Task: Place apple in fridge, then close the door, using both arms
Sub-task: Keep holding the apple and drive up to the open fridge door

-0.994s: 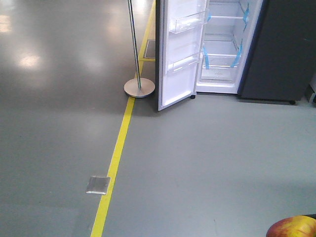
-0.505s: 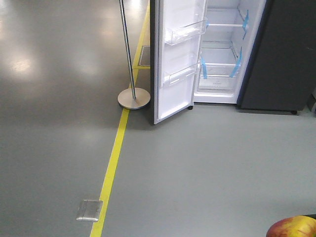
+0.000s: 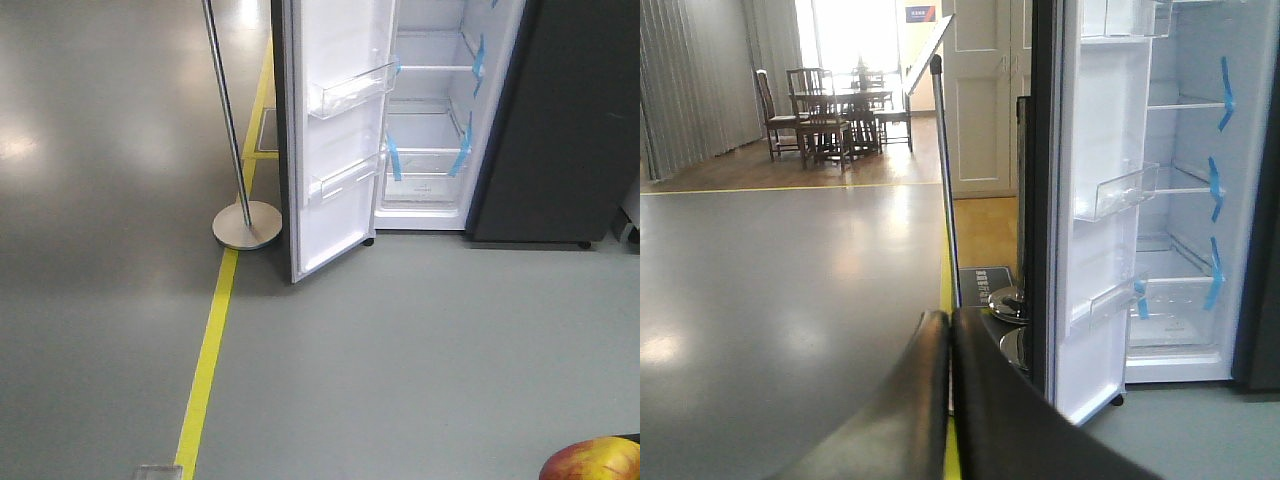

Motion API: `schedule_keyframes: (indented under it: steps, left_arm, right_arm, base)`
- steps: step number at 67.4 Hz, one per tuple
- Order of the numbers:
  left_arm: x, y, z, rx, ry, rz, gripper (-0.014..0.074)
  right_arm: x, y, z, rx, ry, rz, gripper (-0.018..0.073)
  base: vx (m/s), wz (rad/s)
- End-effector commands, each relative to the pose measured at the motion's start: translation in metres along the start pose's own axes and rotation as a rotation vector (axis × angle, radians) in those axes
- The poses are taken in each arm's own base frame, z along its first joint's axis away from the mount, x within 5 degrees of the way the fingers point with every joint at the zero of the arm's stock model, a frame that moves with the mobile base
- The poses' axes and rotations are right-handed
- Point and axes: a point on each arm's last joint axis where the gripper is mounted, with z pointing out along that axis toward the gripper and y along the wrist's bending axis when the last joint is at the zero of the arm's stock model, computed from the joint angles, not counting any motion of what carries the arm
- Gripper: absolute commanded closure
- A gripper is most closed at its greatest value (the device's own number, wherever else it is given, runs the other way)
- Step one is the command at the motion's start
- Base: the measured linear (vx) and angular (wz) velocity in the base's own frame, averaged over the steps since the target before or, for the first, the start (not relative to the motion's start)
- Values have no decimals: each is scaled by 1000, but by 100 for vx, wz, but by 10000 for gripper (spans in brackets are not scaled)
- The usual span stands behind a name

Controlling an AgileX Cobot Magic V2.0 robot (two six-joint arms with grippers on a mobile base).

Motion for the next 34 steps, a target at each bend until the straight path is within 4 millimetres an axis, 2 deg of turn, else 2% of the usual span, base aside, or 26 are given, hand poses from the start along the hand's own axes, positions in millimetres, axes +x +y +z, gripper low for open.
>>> schedule_keyframes:
  steps: [1, 34]
  left_arm:
    - [-13, -1, -2, 6, -107, -11, 603]
    - [-13, -1, -2, 6, -107, -11, 603]
  right_arm:
    - [-11, 1, -5, 3, -77, -1, 410]
    - [-11, 1, -5, 3, -77, -1, 410]
  base:
    - [26, -6]
    - [24, -4]
